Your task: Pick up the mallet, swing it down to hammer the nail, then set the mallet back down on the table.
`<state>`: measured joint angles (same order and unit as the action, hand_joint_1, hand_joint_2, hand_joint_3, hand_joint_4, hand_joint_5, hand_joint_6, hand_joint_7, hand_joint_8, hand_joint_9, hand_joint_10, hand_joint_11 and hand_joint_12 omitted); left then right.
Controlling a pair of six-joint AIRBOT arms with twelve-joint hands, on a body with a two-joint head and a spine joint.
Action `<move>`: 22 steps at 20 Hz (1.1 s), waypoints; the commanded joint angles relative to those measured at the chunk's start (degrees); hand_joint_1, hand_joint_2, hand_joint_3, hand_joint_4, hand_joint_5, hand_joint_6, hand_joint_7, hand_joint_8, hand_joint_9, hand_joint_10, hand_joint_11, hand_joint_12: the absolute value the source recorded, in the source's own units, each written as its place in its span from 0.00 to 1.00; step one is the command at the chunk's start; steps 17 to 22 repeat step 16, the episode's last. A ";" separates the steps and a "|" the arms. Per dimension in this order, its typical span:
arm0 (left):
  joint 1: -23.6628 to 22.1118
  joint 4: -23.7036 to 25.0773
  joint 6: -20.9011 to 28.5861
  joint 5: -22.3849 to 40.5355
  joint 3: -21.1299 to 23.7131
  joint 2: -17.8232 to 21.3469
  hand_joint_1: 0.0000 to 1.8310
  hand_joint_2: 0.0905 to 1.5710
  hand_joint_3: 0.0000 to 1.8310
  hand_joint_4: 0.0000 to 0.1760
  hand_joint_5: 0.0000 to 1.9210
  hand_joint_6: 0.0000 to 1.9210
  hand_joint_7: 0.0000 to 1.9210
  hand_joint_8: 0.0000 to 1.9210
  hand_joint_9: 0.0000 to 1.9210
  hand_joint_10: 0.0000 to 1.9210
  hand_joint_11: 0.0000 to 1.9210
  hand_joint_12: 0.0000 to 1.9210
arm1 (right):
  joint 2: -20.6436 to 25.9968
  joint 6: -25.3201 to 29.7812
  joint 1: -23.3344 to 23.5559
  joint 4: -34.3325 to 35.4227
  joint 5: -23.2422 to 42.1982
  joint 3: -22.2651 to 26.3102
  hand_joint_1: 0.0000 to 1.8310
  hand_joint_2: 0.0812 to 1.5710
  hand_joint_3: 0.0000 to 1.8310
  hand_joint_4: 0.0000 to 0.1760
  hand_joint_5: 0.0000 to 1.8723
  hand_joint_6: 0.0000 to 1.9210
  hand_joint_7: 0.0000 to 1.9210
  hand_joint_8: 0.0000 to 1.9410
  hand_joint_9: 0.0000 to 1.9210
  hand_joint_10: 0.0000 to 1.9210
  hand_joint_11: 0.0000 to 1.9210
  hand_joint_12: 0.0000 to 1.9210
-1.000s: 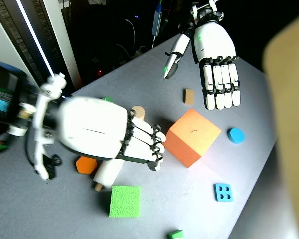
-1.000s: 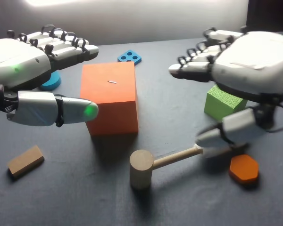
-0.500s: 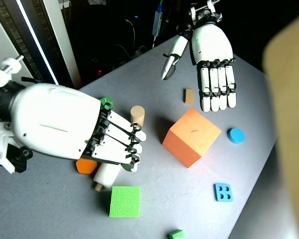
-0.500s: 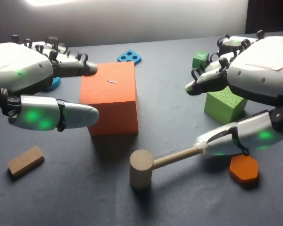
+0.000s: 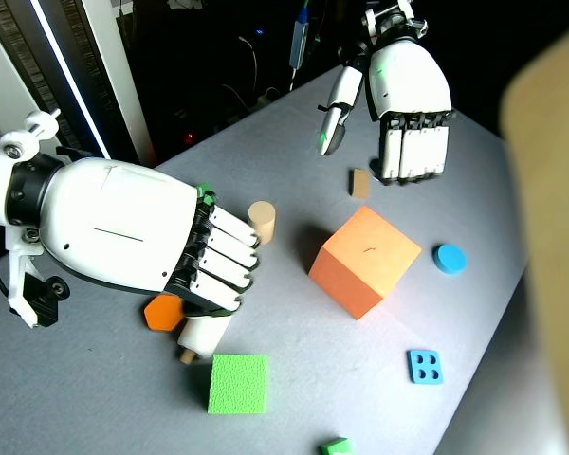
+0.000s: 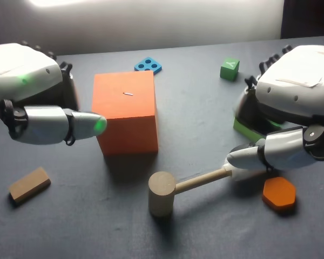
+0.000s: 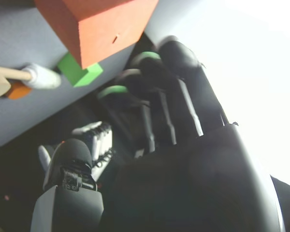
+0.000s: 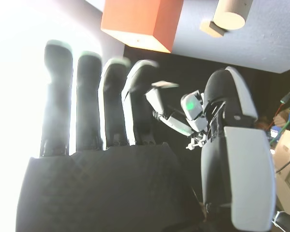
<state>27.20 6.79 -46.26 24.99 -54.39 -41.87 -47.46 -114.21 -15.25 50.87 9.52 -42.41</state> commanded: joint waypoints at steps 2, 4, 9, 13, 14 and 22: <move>-0.76 -0.47 -0.09 6.49 0.17 0.42 0.00 0.84 0.01 0.98 0.73 1.00 0.82 1.00 0.85 1.00 0.83 1.00 | 0.19 -0.26 0.42 -0.67 4.18 0.03 0.11 0.73 0.01 0.00 0.92 1.00 0.91 1.00 0.93 1.00 0.96 1.00; -0.64 -0.46 -0.09 6.90 0.28 0.24 0.43 0.85 0.10 1.00 0.76 1.00 0.86 1.00 0.89 1.00 0.89 1.00 | 0.19 -0.63 0.40 -0.67 4.28 0.02 0.35 0.85 0.04 0.00 0.89 1.00 0.92 1.00 0.94 1.00 0.97 1.00; -0.90 -0.46 -0.21 7.25 1.37 0.24 0.48 0.93 0.07 1.00 0.74 1.00 0.83 1.00 0.86 1.00 0.85 1.00 | 0.15 -1.03 0.40 -0.67 4.52 0.03 0.60 0.89 0.01 0.74 0.85 1.00 0.89 1.00 0.93 1.00 0.96 1.00; -0.84 -0.47 -0.07 7.28 1.79 0.15 0.39 0.87 0.03 1.00 0.69 1.00 0.80 1.00 0.82 1.00 0.78 1.00 | 0.06 -1.75 0.24 -0.68 5.08 0.03 0.54 0.92 0.02 0.91 0.86 1.00 0.89 1.00 0.92 1.00 0.94 1.00; -0.76 -0.47 0.01 7.49 1.79 0.16 0.40 0.87 0.03 1.00 0.70 1.00 0.81 1.00 0.82 1.00 0.77 1.00 | 0.06 -2.10 0.16 -0.68 5.36 0.03 0.56 0.90 0.01 0.90 0.85 1.00 0.88 1.00 0.92 1.00 0.93 1.00; -0.64 -0.47 0.21 7.79 1.78 0.18 0.43 0.88 0.02 1.00 0.69 1.00 0.81 1.00 0.82 1.00 0.77 1.00 | 0.06 -2.56 0.02 -0.68 5.76 0.02 0.56 0.90 0.01 0.85 0.84 1.00 0.88 1.00 0.91 1.00 0.93 1.00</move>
